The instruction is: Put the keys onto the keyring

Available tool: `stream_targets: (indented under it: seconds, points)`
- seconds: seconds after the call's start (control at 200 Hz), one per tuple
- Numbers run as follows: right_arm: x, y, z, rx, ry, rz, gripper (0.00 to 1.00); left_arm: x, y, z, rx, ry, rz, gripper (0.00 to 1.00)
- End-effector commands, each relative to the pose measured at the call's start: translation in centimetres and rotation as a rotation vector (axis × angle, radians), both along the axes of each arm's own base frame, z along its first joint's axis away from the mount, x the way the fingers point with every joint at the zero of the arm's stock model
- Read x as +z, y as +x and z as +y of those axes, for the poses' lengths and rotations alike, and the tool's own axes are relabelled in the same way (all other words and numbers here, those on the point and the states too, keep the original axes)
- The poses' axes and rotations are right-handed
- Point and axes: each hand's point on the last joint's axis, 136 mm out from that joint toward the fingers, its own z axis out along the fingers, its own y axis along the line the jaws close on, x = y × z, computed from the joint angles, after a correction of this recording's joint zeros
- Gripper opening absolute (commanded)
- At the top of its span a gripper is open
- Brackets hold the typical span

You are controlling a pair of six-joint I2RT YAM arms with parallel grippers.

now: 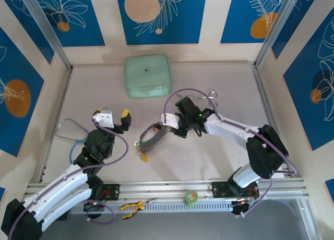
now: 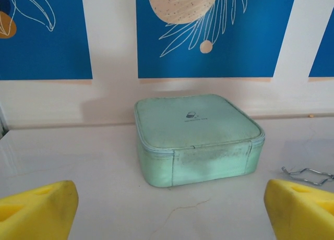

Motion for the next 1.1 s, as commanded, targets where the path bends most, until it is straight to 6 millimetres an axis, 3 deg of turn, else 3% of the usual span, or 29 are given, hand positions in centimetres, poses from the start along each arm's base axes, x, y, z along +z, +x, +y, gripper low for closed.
stream_targets:
  seconds: [0.0,0.07,0.51,0.67,0.8,0.985,1.095]
  points:
    - [-1.0,-0.8,-3.0,0.033,-0.137,-0.031,0.0,0.0,0.1,0.1,-0.003,-0.043,-0.013,0.96]
    - [-1.8,-1.3,-4.3,0.037,-0.197,-0.025,0.0,-0.2,0.1,0.2,-0.002,-0.038,-0.002,1.0]
    - [-6.2,-4.3,-11.3,0.119,-0.608,-0.009,0.04,-1.4,0.9,1.2,0.067,-0.001,0.039,1.0]
    - [-6.8,-5.4,-12.6,0.111,-0.667,0.041,0.06,-1.8,1.1,1.6,0.09,0.018,0.045,1.0]
    - [-7.4,-6.6,-13.3,0.098,-0.681,0.114,0.16,-1.9,1.2,1.4,0.08,0.035,0.047,1.0]
    - [-6.8,-6.9,-13.4,0.039,-0.634,0.156,0.26,-1.8,1.3,1.4,0.074,0.08,0.045,1.0]
    - [-4.7,-6.5,-13.0,-0.03,-0.502,0.161,0.28,-1.8,1.6,1.8,0.083,0.097,0.048,1.0]
